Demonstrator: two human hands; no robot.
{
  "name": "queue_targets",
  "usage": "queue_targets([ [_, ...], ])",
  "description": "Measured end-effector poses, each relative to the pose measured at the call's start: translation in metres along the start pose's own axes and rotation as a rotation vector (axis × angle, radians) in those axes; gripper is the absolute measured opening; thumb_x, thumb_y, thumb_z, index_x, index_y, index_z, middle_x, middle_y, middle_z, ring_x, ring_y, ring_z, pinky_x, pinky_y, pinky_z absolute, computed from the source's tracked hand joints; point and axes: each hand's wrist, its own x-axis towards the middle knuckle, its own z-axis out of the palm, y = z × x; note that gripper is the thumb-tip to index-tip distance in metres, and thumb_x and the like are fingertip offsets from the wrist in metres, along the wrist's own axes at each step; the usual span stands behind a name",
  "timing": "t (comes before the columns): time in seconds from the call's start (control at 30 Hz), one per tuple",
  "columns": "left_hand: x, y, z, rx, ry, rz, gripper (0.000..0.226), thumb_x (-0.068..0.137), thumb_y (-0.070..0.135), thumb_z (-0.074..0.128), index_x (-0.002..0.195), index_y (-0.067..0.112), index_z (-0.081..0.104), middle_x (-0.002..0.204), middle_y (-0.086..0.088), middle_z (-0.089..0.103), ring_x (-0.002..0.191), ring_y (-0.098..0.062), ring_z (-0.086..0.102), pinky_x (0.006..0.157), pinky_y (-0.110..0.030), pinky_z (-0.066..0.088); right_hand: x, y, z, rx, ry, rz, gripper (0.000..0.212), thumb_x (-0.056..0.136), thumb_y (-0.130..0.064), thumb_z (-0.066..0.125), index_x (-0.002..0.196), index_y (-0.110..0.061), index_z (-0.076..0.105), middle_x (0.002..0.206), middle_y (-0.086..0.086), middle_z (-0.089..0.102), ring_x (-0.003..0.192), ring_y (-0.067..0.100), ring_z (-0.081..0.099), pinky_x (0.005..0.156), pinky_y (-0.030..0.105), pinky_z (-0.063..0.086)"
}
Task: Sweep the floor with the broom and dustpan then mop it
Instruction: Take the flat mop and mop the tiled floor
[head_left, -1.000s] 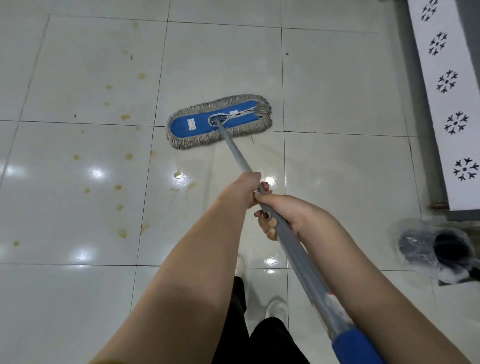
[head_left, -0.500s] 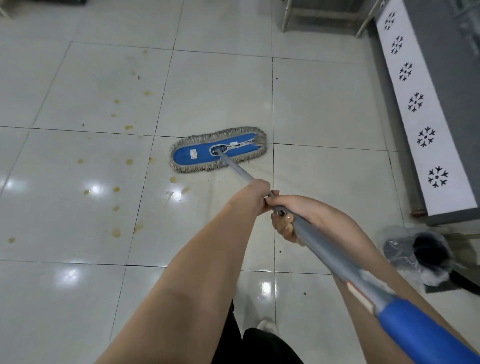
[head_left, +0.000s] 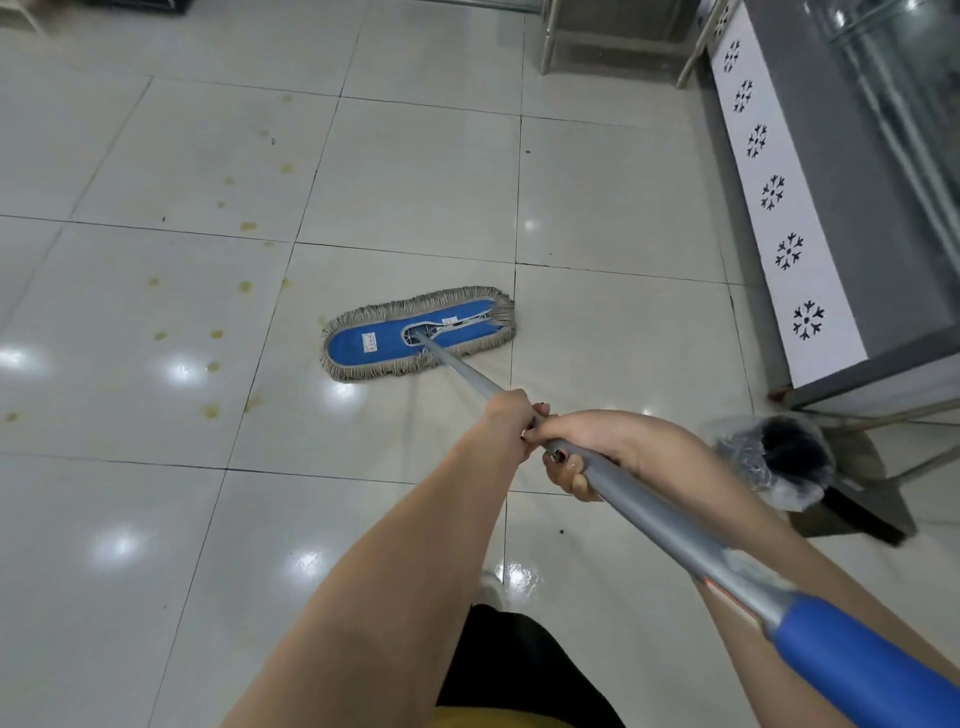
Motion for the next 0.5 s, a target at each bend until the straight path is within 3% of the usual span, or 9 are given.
queue_targets([
  [0.13,-0.012,-0.025,-0.012,0.019,-0.015,0.058,0.025,0.1,0.018,0.035,0.076,0.012,0.038,0.043,0.001,0.053,0.041,-0.013,0.052,0.046,-0.021,0.042,0.003,0.025,0.012,0.033,-0.011,0.024,0.025,0.097,-0.031,0.047,0.079,-0.015,0.041,0.037,-0.003,0.042,0.022,0.002,0.036,0.027,0.008,0.029],
  [0.2,-0.012,-0.034,-0.022,0.035,-0.005,0.053,0.025,0.1,0.021,0.037,0.077,0.012,0.04,0.04,0.002,0.054,0.052,-0.012,0.049,0.048,-0.023,0.042,0.006,0.036,0.019,0.03,-0.005,0.04,0.031,0.095,-0.032,0.05,0.073,-0.013,0.041,0.039,-0.003,0.043,0.023,0.003,0.038,0.028,0.009,0.031],
  [0.27,-0.016,-0.043,-0.032,0.044,-0.014,0.033,0.027,0.101,0.024,0.039,0.077,0.012,0.042,0.036,0.004,0.053,0.053,-0.011,0.05,0.044,-0.021,0.043,0.009,0.046,0.028,0.037,-0.001,0.039,0.034,0.095,-0.033,0.052,0.07,-0.013,0.041,0.039,-0.002,0.044,0.024,0.004,0.04,0.029,0.009,0.033],
  [0.37,-0.024,-0.056,-0.051,0.015,-0.027,0.025,0.028,0.1,0.026,0.041,0.077,0.01,0.043,0.056,0.001,0.054,0.052,-0.011,0.05,0.034,-0.014,0.041,0.013,0.06,0.047,0.065,0.0,0.019,0.033,0.094,-0.031,0.053,0.069,-0.012,0.041,0.039,-0.002,0.045,0.025,0.004,0.041,0.03,0.01,0.035],
  [0.5,-0.033,-0.074,-0.073,-0.003,-0.054,0.026,0.03,0.1,0.024,0.042,0.075,0.009,0.044,0.058,-0.001,0.054,0.049,-0.013,0.051,0.048,-0.024,0.045,0.013,0.08,0.07,0.111,-0.003,0.013,0.03,0.093,-0.025,0.054,0.069,-0.012,0.042,0.039,-0.001,0.046,0.024,0.005,0.042,0.03,0.011,0.035],
])
